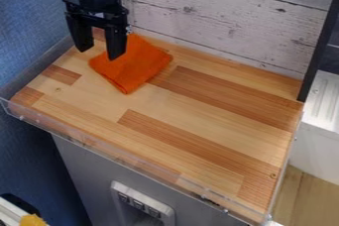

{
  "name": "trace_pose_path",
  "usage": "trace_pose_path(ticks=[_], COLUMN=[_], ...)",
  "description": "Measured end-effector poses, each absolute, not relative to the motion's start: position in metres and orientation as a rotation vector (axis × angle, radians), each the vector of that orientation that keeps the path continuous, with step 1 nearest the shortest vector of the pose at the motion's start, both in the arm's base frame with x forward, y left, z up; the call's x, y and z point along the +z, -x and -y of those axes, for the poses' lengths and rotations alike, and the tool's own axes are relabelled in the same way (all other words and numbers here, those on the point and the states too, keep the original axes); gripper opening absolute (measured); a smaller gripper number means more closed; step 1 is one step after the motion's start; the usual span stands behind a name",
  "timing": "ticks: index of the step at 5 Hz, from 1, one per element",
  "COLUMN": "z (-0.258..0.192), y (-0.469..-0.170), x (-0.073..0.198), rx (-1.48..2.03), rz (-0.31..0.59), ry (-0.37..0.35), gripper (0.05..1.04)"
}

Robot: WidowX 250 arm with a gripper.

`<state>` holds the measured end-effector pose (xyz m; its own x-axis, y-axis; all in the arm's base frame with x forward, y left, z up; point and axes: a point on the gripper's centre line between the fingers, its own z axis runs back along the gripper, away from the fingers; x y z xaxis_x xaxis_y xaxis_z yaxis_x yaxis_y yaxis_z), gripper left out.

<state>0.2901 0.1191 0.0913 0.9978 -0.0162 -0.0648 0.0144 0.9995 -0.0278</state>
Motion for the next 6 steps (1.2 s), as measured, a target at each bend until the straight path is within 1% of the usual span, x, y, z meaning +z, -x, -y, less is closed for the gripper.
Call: trace_pose_path(ticks=[1, 2, 5, 6], z=[-0.12, -0.119, -0.108, -0.106], y=[-0.294, -0.303, -0.344, -0.354], x=[0.088, 0.092, 0.088, 0.093], rx=[-0.069, -0.171, -0.47, -0.545], rz=[-0.07, -0.044, 0.01, 0.017], ry=[0.031, 0.025, 0.001, -0.005], gripper=[0.999, 0.999, 0.999, 0.955])
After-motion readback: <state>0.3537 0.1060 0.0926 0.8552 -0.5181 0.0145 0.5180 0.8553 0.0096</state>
